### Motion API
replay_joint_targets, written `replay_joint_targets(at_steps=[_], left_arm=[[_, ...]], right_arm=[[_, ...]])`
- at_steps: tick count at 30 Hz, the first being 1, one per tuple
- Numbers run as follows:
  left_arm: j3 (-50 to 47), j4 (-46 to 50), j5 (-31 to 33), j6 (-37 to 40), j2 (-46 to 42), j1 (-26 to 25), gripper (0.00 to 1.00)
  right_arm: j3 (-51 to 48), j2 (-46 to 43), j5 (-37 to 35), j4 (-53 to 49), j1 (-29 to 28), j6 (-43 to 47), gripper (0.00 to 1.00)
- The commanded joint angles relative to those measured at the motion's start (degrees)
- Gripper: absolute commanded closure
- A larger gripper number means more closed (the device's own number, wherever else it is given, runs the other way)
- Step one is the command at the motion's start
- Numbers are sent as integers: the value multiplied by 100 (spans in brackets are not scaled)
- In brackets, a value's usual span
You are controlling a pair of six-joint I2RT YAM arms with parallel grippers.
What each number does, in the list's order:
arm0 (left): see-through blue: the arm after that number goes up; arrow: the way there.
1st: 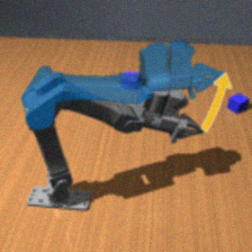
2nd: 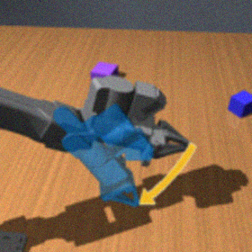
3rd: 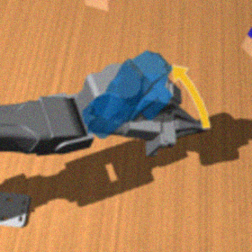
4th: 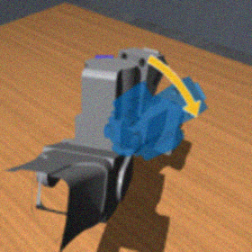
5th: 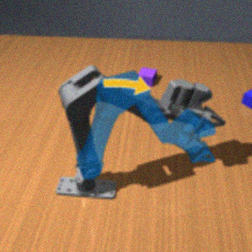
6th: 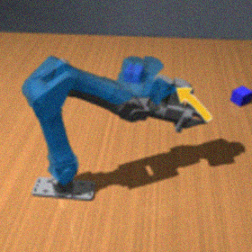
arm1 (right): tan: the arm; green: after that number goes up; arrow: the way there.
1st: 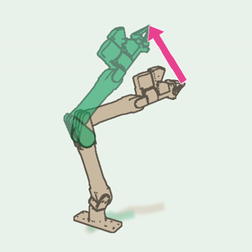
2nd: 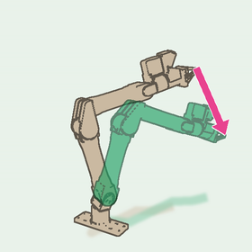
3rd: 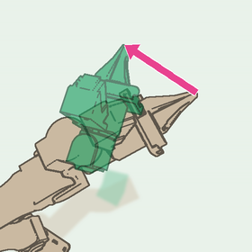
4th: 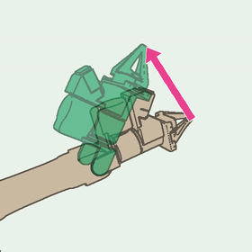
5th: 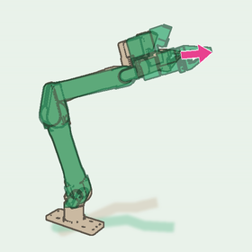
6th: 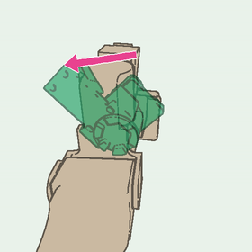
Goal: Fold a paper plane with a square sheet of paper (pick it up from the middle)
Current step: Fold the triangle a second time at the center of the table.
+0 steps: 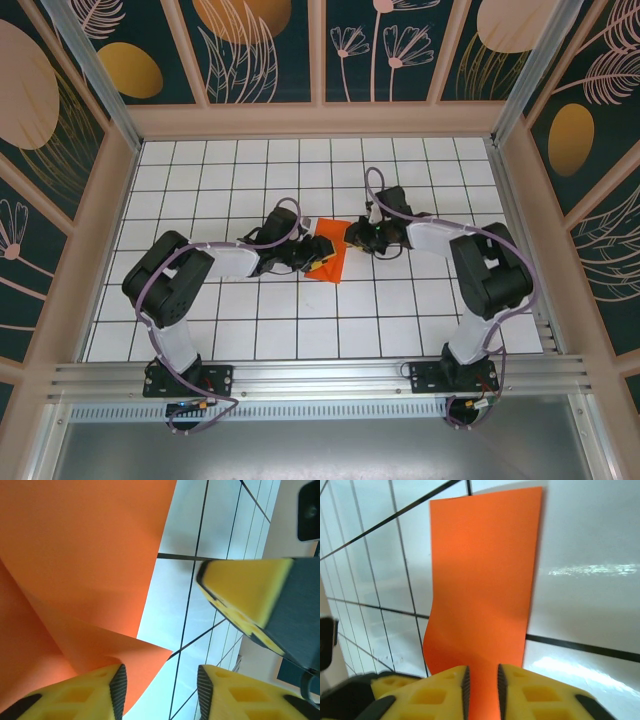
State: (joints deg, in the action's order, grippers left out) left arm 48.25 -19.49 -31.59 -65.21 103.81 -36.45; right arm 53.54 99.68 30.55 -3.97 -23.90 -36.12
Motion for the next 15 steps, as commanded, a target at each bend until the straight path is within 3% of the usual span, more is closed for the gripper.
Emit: replay_joint_targets(at_steps=[1,5,15], left_arm=[[115,58,181,31,59,-46,60],[114,278,375,129,-10,-46,66],[115,243,369,68,82,-45,81]], right_arm=[[-234,-218,578,27,4,356,67],[-345,-256,1142,168,-35,498,63],[-31,110,1126,25,-319,709,65]])
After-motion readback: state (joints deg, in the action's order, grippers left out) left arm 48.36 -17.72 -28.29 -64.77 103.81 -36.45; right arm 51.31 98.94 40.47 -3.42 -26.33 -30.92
